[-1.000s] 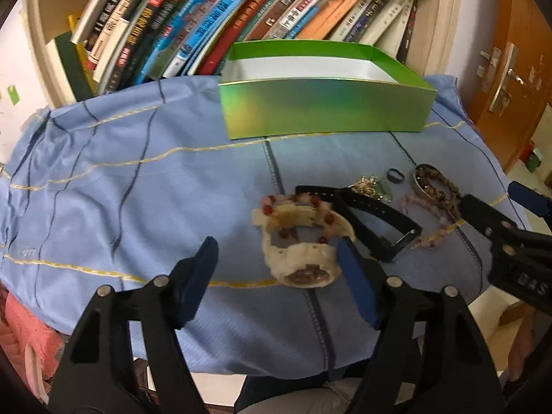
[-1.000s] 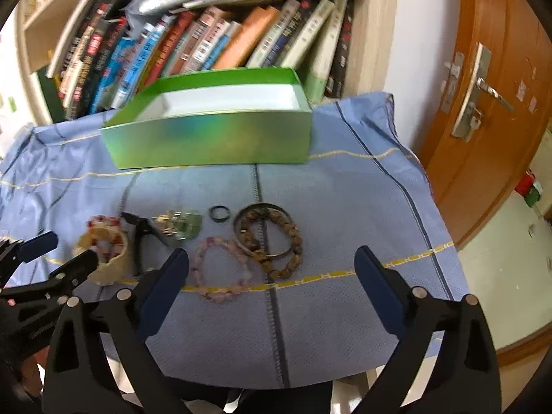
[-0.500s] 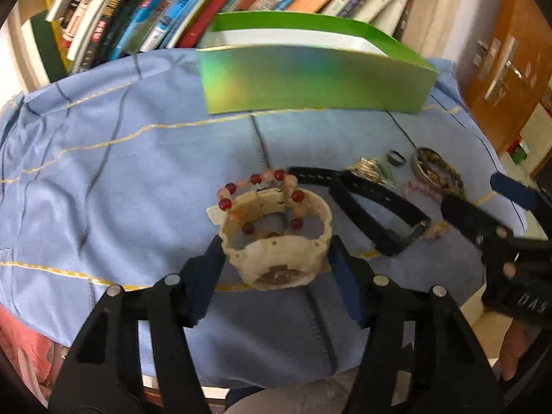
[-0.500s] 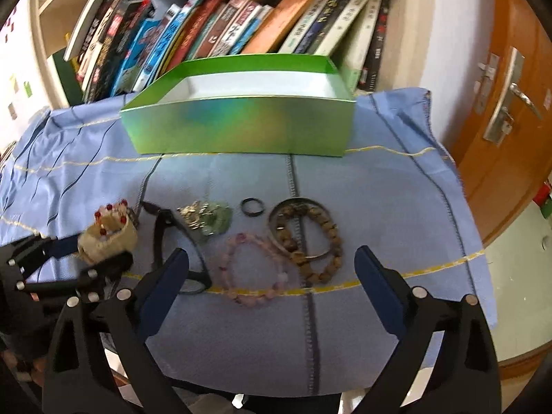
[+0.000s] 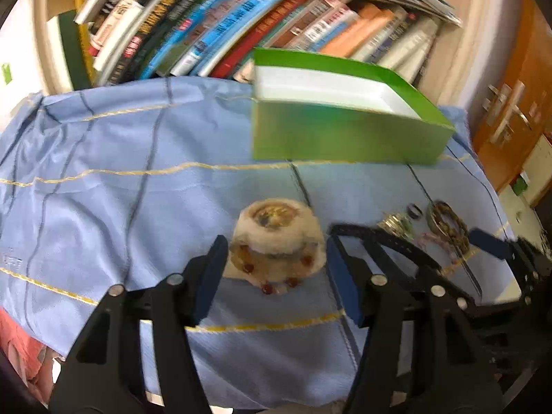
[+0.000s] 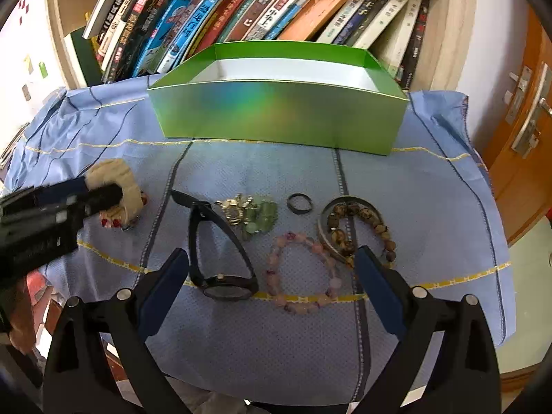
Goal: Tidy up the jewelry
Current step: 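Move the left tool to the white watch and close on it, then grasp the red-bead bracelet with the left tool and lift it off the watch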
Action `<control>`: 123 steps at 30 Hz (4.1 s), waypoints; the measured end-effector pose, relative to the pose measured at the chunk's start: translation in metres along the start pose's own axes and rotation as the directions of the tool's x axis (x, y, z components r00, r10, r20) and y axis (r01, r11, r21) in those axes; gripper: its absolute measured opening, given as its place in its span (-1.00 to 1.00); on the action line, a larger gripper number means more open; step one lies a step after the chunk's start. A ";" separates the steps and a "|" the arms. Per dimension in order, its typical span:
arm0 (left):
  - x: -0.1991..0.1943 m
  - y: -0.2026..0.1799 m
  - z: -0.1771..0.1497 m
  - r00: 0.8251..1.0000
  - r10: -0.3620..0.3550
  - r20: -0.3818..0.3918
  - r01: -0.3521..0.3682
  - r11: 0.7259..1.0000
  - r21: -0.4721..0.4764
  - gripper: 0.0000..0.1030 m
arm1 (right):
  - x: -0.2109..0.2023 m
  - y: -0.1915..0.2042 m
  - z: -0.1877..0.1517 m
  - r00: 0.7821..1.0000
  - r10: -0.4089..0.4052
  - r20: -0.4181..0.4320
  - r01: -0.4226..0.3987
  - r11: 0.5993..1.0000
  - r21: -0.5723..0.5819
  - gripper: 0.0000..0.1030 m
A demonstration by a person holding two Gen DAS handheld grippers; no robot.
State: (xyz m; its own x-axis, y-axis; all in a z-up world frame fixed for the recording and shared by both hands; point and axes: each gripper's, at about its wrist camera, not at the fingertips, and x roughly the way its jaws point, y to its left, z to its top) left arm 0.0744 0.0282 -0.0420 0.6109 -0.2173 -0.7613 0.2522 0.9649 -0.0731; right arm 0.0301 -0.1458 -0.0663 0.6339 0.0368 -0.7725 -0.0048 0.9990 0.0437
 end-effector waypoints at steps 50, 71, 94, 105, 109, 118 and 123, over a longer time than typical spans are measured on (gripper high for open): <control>-0.001 0.031 0.038 0.996 -0.080 0.045 0.084 0.993 -0.086 -0.70 | -0.009 -0.002 0.008 0.999 -0.003 0.047 0.004 1.000 -0.014 -0.23; 0.059 -0.026 0.040 0.998 -0.002 -0.059 0.009 0.993 0.117 -0.64 | -0.004 -0.019 0.000 1.000 0.000 0.026 -0.001 0.999 0.033 -0.07; -0.031 -0.002 0.026 0.995 -0.059 0.077 0.055 0.997 0.060 -0.84 | -0.011 -0.061 -0.006 0.986 -0.165 0.014 0.163 0.981 0.102 -0.07; -0.020 -0.002 0.006 0.997 -0.077 0.024 0.076 0.996 0.044 -0.84 | -0.005 -0.048 -0.025 0.992 -0.115 -0.043 0.117 0.993 0.036 -0.07; -0.018 -0.005 0.005 0.996 -0.085 0.016 0.084 0.995 0.051 -0.84 | -0.009 -0.053 -0.022 0.996 -0.087 -0.034 0.090 0.993 0.074 -0.07; -0.012 -0.010 0.003 0.996 -0.093 0.000 0.093 0.994 0.051 -0.84 | -0.003 -0.040 -0.021 0.998 -0.022 -0.064 0.026 0.998 0.057 -0.56; -0.003 -0.012 -0.001 0.996 -0.088 -0.030 0.090 0.994 0.055 -0.70 | 0.005 -0.033 -0.020 0.995 -0.050 -0.089 0.055 0.998 0.044 -0.56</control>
State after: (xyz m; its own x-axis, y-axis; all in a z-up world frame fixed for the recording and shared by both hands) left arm 0.0687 0.0176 -0.0395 0.5631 -0.2970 -0.7712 0.3470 0.9319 -0.1056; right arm 0.0182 -0.1778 -0.0839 0.5617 -0.0117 -0.8272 0.0638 0.9975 0.0293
